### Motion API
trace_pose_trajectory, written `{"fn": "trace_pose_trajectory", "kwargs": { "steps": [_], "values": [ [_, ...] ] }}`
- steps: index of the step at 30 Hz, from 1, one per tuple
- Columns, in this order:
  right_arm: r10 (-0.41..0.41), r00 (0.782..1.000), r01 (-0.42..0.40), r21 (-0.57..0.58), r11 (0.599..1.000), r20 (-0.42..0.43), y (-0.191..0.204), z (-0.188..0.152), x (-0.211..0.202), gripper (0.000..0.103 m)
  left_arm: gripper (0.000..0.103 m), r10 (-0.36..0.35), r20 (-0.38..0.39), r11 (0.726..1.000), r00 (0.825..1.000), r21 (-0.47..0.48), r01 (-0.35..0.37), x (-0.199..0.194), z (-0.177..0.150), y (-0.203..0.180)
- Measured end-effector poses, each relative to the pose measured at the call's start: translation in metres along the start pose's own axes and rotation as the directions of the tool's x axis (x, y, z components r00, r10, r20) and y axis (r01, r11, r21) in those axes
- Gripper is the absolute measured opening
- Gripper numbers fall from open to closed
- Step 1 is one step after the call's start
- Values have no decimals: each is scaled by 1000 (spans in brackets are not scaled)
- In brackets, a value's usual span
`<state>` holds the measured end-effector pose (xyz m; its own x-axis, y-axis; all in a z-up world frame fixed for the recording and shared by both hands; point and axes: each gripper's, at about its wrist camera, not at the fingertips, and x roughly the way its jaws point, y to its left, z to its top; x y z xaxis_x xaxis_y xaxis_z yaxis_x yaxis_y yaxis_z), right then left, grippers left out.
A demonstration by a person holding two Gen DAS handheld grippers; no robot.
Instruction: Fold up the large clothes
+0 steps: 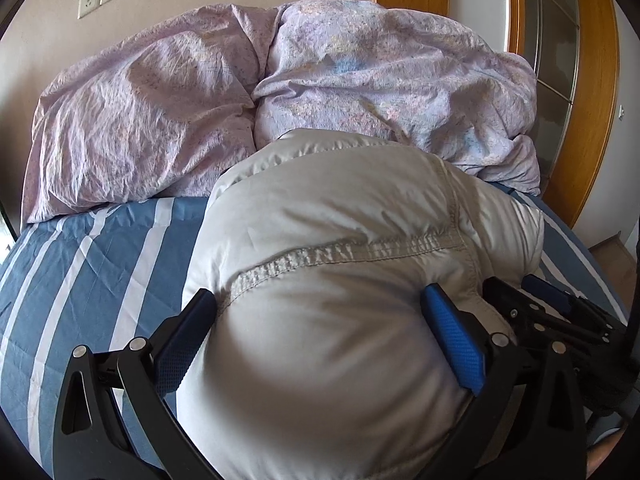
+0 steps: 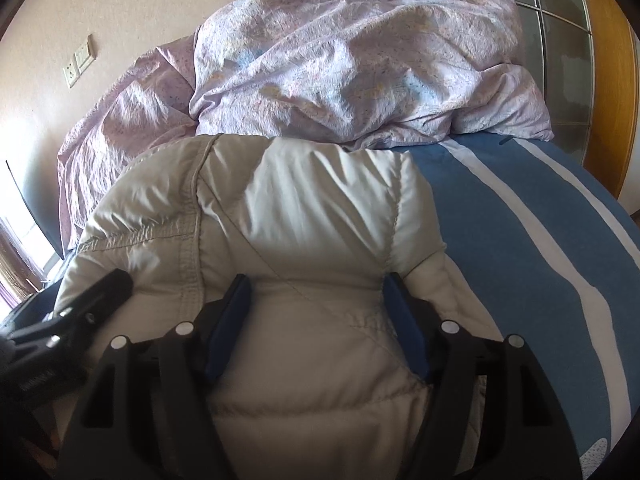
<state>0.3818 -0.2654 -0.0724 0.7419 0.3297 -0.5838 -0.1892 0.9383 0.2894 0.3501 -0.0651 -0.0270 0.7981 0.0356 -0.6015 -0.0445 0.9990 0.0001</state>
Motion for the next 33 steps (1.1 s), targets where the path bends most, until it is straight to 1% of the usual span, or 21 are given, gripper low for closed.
{"fn": "trace_pose_trajectory", "kwargs": {
  "steps": [6,10,12,14,16,18,20,22,24,26,28,31,33],
  "values": [
    [30,1000,-30,26,999,0,-5,0,2,68,102,36,47,999,998,4,-36,0,-7,-5],
    [13,1000,-13,12,1000,-7,-1,1,1,68,102,25,43,1000,999,-1,-25,-4,-5,-3],
    [-12,1000,12,13,1000,-27,3,3,-6,69,102,-6,36,1000,999,-7,6,-13,-4,4],
    [-9,999,10,26,1000,-45,4,5,-18,76,102,-39,41,999,998,-19,40,-25,-4,13],
    [2,999,0,51,999,-49,-1,6,-33,79,102,-59,53,998,997,-34,61,-40,-3,28],
    [9,999,-5,105,994,-43,-15,8,-52,83,102,-81,55,995,995,-61,84,-50,0,46],
    [33,998,-24,171,985,-47,-34,13,-66,91,102,-119,31,989,992,-88,121,-54,3,65],
    [61,996,-44,231,972,-64,-51,16,-72,95,102,-150,-5,981,989,-126,149,-54,4,86],
    [123,988,-87,311,946,-97,-70,18,-72,97,102,-182,-33,971,983,-163,175,-51,3,102],
    [186,972,-120,379,917,-143,-85,19,-66,98,102,-221,-56,959,974,-193,207,-47,1,115],
    [219,957,-124,416,901,-190,-92,19,-57,98,102,-263,-78,948,962,-204,243,-44,-1,120],
    [260,936,-134,442,887,-239,-97,16,-45,98,102,-302,-95,940,949,-194,280,-43,-3,117],
    [315,907,-156,471,868,-278,-97,12,-33,98,102,-310,-106,943,945,-164,291,-41,-5,109]
  ]
}}
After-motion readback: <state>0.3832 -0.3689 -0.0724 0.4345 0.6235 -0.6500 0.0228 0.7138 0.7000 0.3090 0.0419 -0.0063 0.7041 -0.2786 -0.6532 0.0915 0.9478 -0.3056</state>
